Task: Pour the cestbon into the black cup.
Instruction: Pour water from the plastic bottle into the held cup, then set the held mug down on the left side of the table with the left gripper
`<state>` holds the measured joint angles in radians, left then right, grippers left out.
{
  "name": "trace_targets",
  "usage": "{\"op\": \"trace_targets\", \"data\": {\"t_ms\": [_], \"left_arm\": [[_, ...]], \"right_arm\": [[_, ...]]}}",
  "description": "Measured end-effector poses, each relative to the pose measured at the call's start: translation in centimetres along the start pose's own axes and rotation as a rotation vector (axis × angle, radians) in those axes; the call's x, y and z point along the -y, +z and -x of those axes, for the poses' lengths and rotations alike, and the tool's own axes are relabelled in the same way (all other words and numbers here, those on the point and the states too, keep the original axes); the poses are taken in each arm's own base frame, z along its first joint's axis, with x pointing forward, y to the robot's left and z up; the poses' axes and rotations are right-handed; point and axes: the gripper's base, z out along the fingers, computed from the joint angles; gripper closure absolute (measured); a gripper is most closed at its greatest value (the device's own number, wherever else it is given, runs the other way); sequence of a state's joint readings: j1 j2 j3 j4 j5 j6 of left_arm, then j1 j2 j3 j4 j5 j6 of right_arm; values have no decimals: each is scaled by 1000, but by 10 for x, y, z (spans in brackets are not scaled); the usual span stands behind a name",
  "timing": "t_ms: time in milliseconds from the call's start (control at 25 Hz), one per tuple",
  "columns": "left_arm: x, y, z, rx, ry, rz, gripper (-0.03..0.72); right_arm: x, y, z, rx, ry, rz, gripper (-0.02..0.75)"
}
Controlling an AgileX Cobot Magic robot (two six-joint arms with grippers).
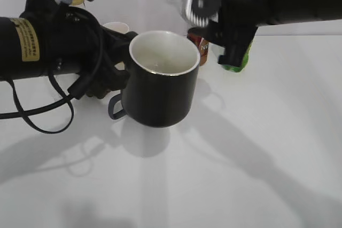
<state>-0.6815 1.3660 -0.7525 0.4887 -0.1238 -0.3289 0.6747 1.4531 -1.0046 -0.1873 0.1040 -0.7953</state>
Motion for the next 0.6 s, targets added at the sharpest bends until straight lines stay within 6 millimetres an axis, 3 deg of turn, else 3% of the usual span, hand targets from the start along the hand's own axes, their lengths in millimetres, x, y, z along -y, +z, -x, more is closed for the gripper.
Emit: {"op": "trace_targets", "data": {"t_ms": [200,360,440,600], "left_arm": [[-13,-9,9,84,-27,32,636],[-42,-28,7,164,-95,129,636],[-57,-40,-3,186,-141,194,636],[-87,-65,-34,215,-245,345,636]], "right_arm": [[16,-17,1,64,430,-58,232],[41,-33,-24,80,684,-215,232],[42,-37,-42,56,750,-280,232],[19,-36,-74,37,920,-385,232]]}}
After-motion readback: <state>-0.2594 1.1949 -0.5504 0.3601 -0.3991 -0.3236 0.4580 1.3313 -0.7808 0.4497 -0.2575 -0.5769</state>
